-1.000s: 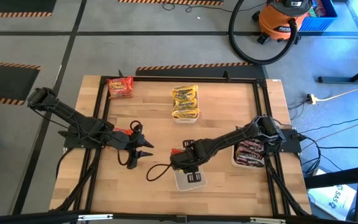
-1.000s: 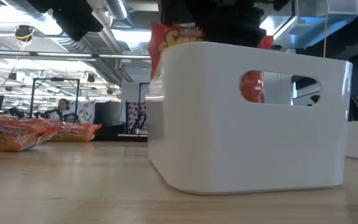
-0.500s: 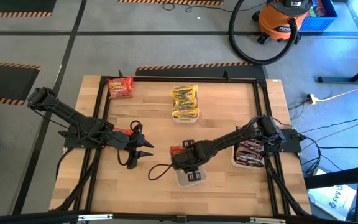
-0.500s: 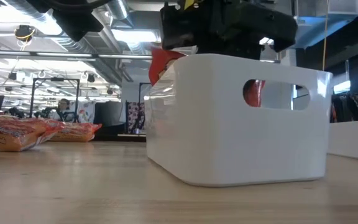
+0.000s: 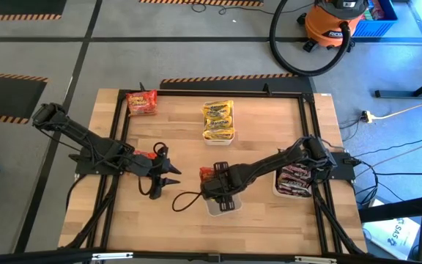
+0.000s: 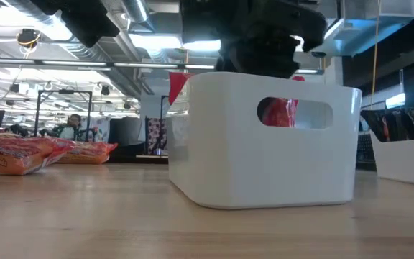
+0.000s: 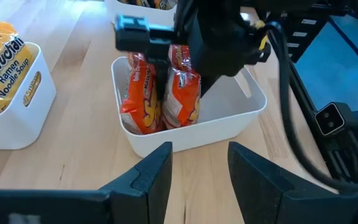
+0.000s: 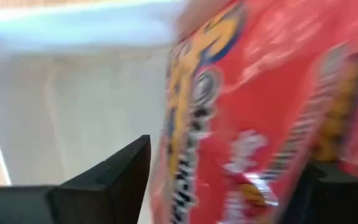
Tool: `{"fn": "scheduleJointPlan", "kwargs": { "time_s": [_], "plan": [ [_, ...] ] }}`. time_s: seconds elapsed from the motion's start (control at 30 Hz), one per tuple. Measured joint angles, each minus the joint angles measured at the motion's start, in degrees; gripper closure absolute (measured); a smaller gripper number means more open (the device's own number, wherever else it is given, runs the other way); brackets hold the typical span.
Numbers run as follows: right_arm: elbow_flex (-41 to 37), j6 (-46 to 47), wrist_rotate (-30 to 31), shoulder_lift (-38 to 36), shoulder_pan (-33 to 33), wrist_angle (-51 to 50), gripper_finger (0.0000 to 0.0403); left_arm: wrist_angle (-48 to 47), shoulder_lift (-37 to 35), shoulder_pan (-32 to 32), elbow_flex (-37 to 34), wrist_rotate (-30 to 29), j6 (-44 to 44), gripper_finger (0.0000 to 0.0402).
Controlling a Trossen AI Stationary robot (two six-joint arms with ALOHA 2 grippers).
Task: Sort Maruchan noodles
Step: Put the bottom right orange noodle pack into bottom white bin
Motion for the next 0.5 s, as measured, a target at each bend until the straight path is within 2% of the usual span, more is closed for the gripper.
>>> {"fn": "scheduleJointPlan", "kwargs": {
  "time_s": [0.23,0.5],
  "plan": [
    [3.9,-3.1,6.4,0.0,0.0,-4.8,0.0152,0.0,0.0,0.0,0.0,0.0,0.0,0.0253],
    [7.4,-3.6,7.7,0.0,0.0,-8.0,0.0154,0.0,0.0,0.0,0.0,0.0,0.0,0.0253]
  ]
}}
